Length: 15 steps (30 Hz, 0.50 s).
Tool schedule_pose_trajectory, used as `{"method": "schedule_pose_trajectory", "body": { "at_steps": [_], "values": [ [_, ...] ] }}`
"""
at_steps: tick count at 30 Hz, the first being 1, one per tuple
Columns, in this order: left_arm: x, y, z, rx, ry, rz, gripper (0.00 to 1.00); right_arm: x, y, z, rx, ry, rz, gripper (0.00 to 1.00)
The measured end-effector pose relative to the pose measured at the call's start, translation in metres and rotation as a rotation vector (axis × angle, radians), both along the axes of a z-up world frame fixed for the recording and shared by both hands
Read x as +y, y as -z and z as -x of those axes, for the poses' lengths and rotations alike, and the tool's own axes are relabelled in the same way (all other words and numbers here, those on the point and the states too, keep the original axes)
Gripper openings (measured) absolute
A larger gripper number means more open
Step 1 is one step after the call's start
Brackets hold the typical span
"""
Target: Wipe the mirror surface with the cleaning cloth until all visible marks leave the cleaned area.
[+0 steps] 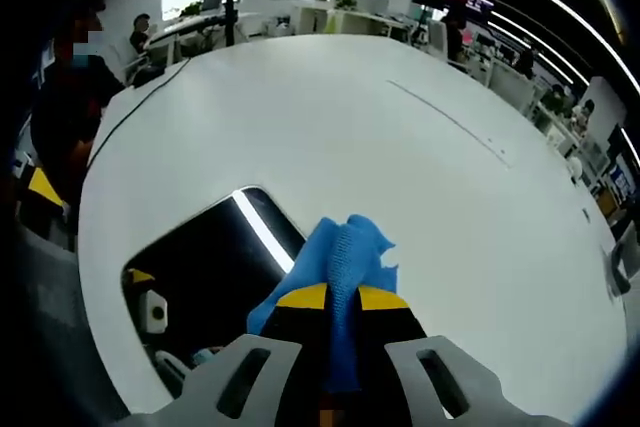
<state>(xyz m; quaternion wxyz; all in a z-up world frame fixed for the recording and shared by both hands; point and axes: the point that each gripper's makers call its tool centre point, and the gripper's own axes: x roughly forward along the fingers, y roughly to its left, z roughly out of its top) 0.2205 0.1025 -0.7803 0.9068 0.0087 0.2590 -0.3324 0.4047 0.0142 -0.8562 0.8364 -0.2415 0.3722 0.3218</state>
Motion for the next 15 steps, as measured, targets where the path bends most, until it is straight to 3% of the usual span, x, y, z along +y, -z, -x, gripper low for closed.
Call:
{"method": "schedule_pose_trajectory", "body": {
  "at_steps": [15],
  "values": [
    [0.000,0.000,0.000,0.000,-0.001,0.001,0.66,-0.021,0.001,0.001,0.007,0.032,0.004,0.04]
  ]
}}
